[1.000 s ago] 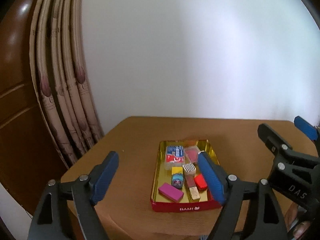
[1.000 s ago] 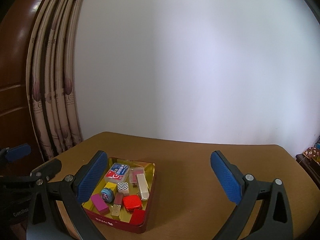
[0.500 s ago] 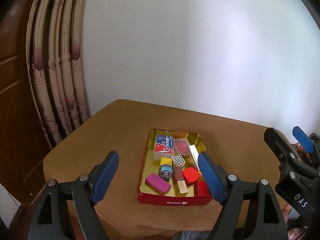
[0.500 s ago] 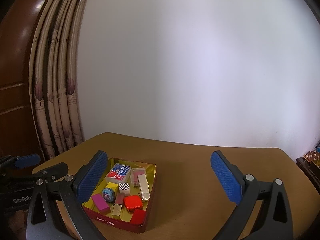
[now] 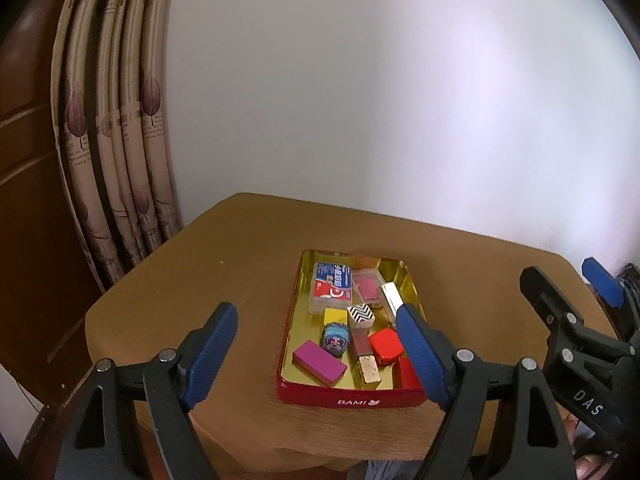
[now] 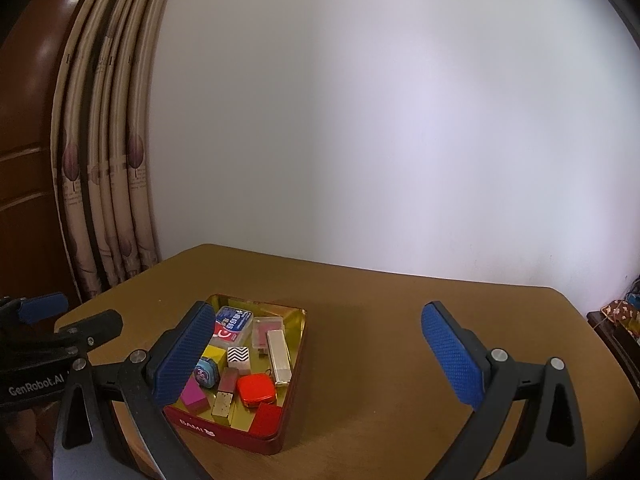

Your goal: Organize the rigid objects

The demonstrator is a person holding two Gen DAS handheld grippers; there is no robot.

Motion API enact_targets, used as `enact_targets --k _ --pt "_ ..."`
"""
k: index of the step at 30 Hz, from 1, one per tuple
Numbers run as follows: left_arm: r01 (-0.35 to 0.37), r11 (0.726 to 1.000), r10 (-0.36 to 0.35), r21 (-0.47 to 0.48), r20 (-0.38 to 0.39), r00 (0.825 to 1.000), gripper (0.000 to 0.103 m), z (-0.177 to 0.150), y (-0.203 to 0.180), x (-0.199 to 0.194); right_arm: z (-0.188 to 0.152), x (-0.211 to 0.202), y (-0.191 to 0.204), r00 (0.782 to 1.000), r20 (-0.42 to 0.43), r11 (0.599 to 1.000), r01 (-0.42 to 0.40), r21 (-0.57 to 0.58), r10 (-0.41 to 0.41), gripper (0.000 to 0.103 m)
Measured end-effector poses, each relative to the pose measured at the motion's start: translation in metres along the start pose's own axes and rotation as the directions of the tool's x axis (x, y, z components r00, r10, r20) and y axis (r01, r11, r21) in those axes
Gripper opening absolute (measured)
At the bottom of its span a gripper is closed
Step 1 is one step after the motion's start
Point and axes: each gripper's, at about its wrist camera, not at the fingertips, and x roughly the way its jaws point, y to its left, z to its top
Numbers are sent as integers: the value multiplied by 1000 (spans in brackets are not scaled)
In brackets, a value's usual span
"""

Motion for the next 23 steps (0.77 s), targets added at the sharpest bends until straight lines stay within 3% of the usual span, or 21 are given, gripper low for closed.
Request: enact_targets --k 23 --pt "-31 999 30 35 15 999 87 -12 -13 5 -3 1 1 1000 -12 1000 0 -14 0 102"
